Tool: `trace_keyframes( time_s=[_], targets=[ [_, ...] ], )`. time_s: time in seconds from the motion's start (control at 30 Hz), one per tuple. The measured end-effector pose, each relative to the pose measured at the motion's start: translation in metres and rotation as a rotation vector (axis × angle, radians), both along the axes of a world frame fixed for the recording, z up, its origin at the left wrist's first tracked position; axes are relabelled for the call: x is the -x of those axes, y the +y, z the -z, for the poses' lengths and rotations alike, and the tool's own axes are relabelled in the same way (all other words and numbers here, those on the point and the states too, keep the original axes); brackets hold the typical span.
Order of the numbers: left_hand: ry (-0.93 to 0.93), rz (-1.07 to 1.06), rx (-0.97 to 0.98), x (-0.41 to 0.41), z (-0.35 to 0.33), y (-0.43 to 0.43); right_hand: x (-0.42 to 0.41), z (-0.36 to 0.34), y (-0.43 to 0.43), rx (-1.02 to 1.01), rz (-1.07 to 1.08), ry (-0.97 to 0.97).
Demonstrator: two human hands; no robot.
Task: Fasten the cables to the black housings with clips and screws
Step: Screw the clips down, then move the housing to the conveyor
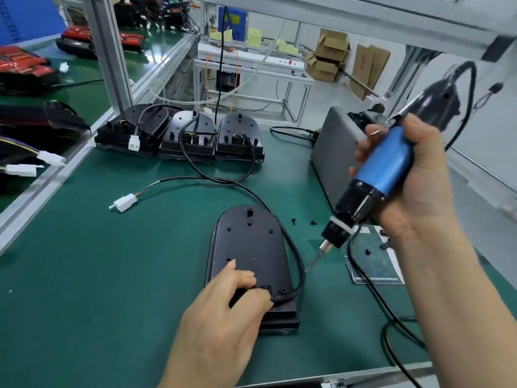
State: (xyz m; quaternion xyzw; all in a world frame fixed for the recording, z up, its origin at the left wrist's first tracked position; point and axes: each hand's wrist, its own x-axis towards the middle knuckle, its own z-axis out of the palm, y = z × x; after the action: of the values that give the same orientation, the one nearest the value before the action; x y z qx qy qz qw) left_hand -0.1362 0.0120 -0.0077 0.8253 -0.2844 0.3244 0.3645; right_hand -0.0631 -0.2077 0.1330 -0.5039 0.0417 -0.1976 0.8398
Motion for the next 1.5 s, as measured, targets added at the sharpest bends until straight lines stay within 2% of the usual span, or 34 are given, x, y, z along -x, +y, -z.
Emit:
trace_keyframes(
  time_s=[0.13,0.27,0.47,0.77,1.0,1.2,1.5],
  targets=[
    [0.018,0.010,0.018,0.001,-0.003,-0.001,0.012,0.004,-0.038,0.005,0.132,0.043],
    [0.025,0.011,0.028,0.001,-0.007,-0.002,0.022,0.019,-0.077,0.061,0.214,0.165],
    [0.027,0.021,0.034,0.001,-0.007,-0.002,0.030,0.058,-0.114,0.108,0.335,0.518],
    [0.032,0.022,0.037,-0.001,-0.006,-0.001,0.021,0.091,-0.151,0.195,0.112,0.826],
    [0.034,0.027,0.030,0.000,-0.006,-0.002,0.012,0.086,-0.166,0.407,-0.079,1.035],
    [0.018,0.019,0.019,-0.001,-0.007,-0.001,0.010,0.078,-0.166,0.540,-0.177,1.118],
    [-0.011,0.004,0.029,-0.002,-0.006,-0.003,0.011,0.070,-0.165,0.751,-0.189,1.156]
  ],
)
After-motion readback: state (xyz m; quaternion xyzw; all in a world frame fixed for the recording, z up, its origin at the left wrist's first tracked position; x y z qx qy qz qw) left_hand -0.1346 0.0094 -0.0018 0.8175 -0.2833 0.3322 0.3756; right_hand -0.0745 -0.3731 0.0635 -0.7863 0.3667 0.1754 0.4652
